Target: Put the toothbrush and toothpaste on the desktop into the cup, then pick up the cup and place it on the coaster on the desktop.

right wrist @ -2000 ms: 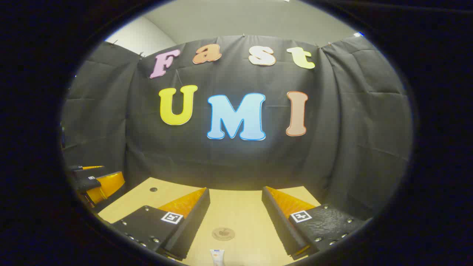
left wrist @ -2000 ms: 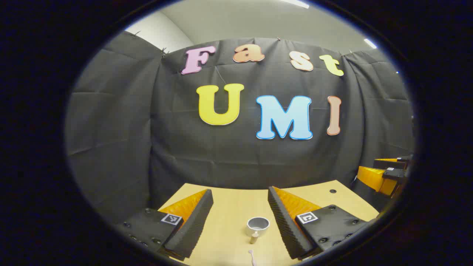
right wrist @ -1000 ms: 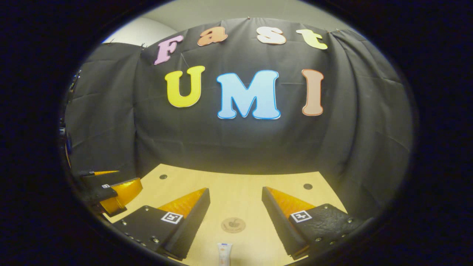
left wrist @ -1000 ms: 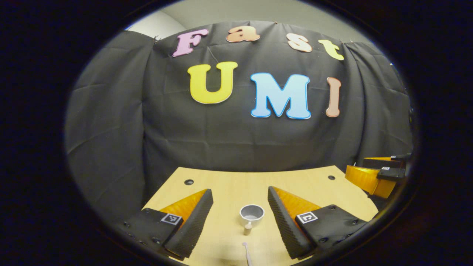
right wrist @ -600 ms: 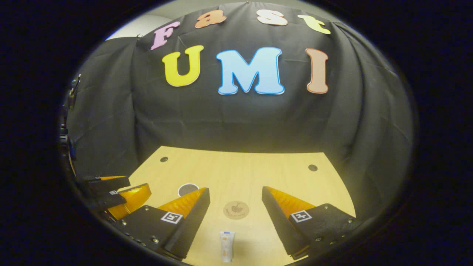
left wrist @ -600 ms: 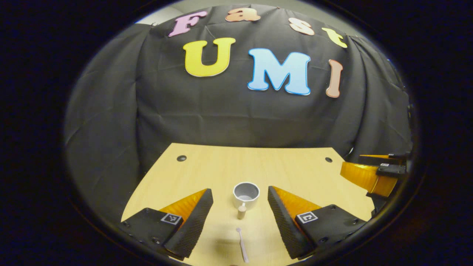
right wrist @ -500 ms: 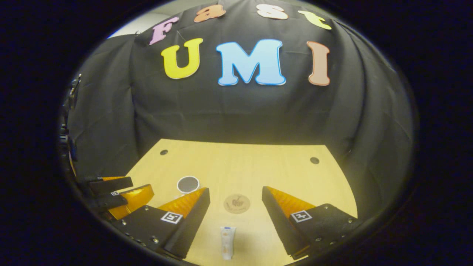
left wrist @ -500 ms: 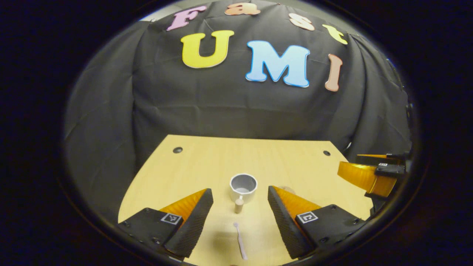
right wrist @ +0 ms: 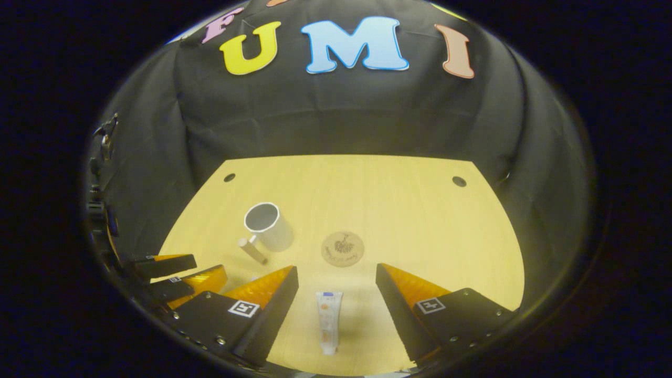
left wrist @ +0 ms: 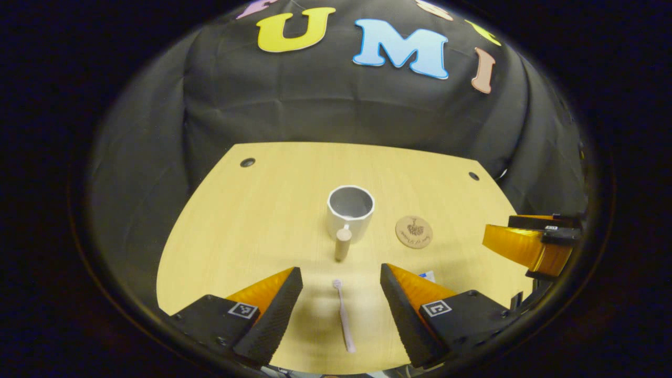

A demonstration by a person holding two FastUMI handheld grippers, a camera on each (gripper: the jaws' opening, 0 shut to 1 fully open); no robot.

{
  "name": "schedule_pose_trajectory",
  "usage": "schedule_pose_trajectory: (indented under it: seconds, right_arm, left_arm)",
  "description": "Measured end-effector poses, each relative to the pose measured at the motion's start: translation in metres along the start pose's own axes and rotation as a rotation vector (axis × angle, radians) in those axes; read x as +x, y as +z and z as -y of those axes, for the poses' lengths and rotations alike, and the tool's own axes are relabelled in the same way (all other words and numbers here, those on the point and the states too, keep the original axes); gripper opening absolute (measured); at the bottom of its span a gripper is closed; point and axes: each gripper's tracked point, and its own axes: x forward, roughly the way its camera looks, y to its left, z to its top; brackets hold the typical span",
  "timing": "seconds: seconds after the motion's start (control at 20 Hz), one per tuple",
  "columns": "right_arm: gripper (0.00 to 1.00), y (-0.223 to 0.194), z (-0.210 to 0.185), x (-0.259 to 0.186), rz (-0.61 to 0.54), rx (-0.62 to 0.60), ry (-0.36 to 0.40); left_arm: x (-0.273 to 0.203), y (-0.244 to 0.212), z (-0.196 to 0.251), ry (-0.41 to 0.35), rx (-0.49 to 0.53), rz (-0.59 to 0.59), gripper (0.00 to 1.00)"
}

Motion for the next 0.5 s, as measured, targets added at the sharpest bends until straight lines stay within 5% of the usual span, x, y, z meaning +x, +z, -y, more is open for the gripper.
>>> schedule_pose_trajectory:
  seconds: [0.5]
  right_arm:
    - [0.93,-0.104,-0.003,0.045,-0.294,0.005,0.005]
  left_arm:
    - [0.040,-0.101,-0.005,0.011,-0.070,-0.308,0.99]
